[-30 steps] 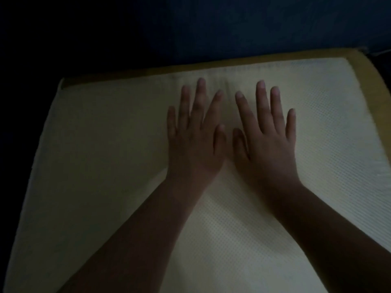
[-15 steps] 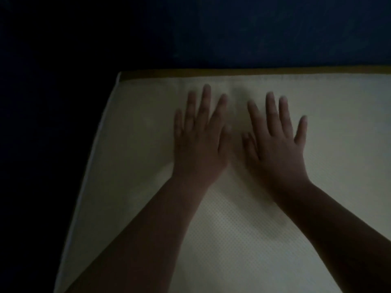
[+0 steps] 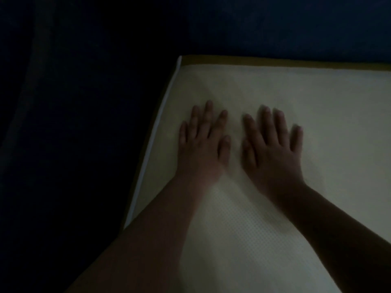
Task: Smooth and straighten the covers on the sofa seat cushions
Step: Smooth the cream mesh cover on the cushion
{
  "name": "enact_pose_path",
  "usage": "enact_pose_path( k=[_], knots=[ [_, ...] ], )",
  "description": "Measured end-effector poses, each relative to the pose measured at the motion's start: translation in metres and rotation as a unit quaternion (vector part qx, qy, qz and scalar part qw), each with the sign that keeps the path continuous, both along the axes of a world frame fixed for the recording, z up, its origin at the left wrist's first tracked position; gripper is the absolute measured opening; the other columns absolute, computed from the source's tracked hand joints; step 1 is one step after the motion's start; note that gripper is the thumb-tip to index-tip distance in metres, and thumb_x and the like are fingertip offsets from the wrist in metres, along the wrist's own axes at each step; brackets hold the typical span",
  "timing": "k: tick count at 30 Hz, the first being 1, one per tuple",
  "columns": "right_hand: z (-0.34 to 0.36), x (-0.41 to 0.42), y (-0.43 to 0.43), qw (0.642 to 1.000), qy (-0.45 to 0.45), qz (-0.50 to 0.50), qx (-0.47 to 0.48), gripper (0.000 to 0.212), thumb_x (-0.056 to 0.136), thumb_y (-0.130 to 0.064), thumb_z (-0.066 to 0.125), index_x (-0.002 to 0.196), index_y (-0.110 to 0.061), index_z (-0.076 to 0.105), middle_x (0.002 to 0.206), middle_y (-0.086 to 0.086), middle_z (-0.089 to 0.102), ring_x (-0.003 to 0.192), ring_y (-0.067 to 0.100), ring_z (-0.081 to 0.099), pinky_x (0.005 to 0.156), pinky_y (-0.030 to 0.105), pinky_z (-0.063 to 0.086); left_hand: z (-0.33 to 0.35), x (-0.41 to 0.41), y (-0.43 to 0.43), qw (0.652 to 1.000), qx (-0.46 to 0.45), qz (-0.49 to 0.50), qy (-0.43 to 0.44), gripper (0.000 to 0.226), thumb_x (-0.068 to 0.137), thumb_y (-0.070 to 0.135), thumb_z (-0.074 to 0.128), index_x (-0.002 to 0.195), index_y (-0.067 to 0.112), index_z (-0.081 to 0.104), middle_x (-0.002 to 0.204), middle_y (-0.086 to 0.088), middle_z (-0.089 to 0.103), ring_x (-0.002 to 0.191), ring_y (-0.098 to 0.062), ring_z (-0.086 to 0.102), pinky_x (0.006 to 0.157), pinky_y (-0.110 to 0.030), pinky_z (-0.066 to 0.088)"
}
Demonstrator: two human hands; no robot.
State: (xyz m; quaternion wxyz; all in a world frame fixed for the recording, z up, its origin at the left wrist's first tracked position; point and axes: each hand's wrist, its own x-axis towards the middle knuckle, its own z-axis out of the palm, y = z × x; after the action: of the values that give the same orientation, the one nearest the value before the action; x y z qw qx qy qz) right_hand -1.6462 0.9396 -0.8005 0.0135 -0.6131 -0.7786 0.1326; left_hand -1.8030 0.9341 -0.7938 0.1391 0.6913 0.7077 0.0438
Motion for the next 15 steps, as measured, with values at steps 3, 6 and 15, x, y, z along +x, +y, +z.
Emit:
enact_pose_path(
  k=[3, 6, 15],
  knots=[
    [0.015, -0.024, 0.006, 0.998, 0.059, 0.004, 0.026, 0.062, 0.101, -0.044, 0.028, 0.153, -0.031, -0.003, 0.161, 0.009, -0.011, 0.147, 0.027, -0.015, 0.116, 0.059, -0.002, 0.015, -0.015, 0.009, 0.996, 0.084, 0.027, 0.006, 0.061, 0.094, 0.044, 0.015, 0.153, 0.035, 0.003, 0.162, 0.002, -0.008, 0.148, -0.019, -0.01, 0.12, -0.045, 0.001],
    [0.027, -0.062, 0.014, 0.99, 0.107, 0.014, 0.086, 0.062, 0.102, -0.04, 0.033, 0.154, -0.029, 0.0, 0.161, 0.009, -0.01, 0.148, 0.026, -0.013, 0.116, 0.055, -0.004, 0.022, -0.037, 0.013, 0.986, 0.143, 0.081, 0.029, 0.06, 0.099, 0.038, 0.022, 0.153, 0.032, -0.002, 0.162, -0.002, -0.008, 0.149, -0.023, -0.01, 0.119, -0.046, -0.002],
    [-0.012, -0.096, -0.003, 0.995, 0.01, 0.074, 0.061, 0.059, 0.099, -0.049, 0.014, 0.152, -0.024, 0.024, 0.16, 0.01, 0.018, 0.148, 0.031, 0.009, 0.116, 0.057, 0.005, -0.009, -0.067, -0.008, 0.996, -0.053, 0.069, 0.035, 0.056, 0.098, 0.045, 0.014, 0.151, 0.04, -0.005, 0.161, 0.007, -0.016, 0.147, -0.017, -0.016, 0.12, -0.044, 0.001]
  ],
)
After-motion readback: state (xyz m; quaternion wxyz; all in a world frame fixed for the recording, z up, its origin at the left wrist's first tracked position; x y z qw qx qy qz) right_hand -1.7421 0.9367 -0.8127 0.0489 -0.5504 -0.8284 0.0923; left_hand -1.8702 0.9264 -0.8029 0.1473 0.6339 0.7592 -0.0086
